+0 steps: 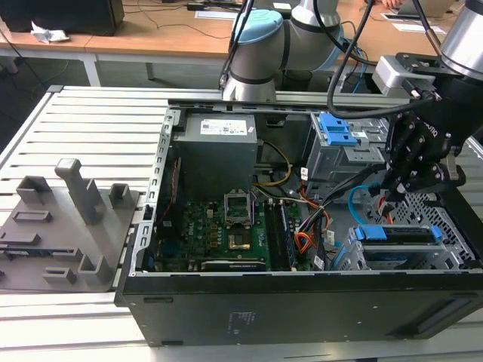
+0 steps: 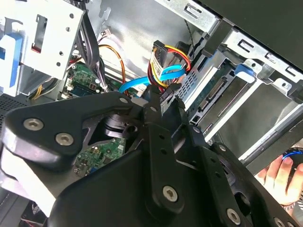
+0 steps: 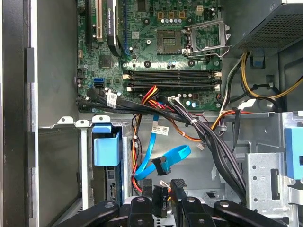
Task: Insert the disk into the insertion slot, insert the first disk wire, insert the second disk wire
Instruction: 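Insert the first disk wire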
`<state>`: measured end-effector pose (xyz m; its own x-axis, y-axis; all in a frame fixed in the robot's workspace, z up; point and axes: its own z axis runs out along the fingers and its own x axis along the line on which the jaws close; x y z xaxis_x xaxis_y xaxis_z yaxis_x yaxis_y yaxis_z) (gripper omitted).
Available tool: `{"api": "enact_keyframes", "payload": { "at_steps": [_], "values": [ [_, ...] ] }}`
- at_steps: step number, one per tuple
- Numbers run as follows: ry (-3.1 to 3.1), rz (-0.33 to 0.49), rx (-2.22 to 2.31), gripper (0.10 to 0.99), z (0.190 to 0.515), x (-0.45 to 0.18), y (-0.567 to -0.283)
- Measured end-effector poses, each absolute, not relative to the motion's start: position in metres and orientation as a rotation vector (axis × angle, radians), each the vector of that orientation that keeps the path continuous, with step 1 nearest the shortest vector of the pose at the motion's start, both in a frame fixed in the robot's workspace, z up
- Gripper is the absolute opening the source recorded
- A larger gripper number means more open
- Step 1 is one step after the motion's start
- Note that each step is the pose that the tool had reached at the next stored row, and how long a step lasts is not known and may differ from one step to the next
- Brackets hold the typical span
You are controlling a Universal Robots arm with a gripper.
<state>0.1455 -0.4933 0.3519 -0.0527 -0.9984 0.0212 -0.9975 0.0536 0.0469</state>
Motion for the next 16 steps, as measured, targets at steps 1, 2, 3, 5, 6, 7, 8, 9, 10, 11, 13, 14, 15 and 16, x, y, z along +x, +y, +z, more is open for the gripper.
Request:
{"api": "enact_keyframes", "payload": {
  "at_steps": [1,2,3,5,6,7,8,9,10,11,13,14,15,16],
  "values": [
    [-2.245,-0.03,2.129,0.286,0.3519,0.1454,-0.4933],
    [-2.245,-0.03,2.129,0.22,0.3519,0.1454,-0.4933],
    [-2.245,-0.03,2.129,0.161,0.3519,0.1455,-0.4933],
    [-2.245,-0.03,2.129,0.161,0.3519,0.1455,-0.4934],
    [-2.245,-0.03,2.129,0.161,0.3519,0.1454,-0.4934],
    [-2.245,-0.03,2.129,0.161,0.3519,0.1454,-0.4934],
    [-2.245,-0.03,2.129,0.161,0.3519,0.1455,-0.4934],
    [-2.245,-0.03,2.129,0.161,0.3519,0.1455,-0.4934],
    [-2.245,-0.03,2.129,0.161,0.3519,0.1464,-0.4935],
    [-2.245,-0.03,2.129,0.161,0.3519,0.1473,-0.4935],
    [-2.245,-0.03,2.129,0.161,0.3519,0.1488,-0.4935],
    [-2.245,-0.03,2.129,0.161,0.3519,0.1488,-0.4952],
    [-2.245,-0.03,2.129,0.161,0.3519,0.1488,-0.4984],
    [-2.245,-0.03,2.129,0.161,0.3519,0.1488,-0.5025]
  ]
}}
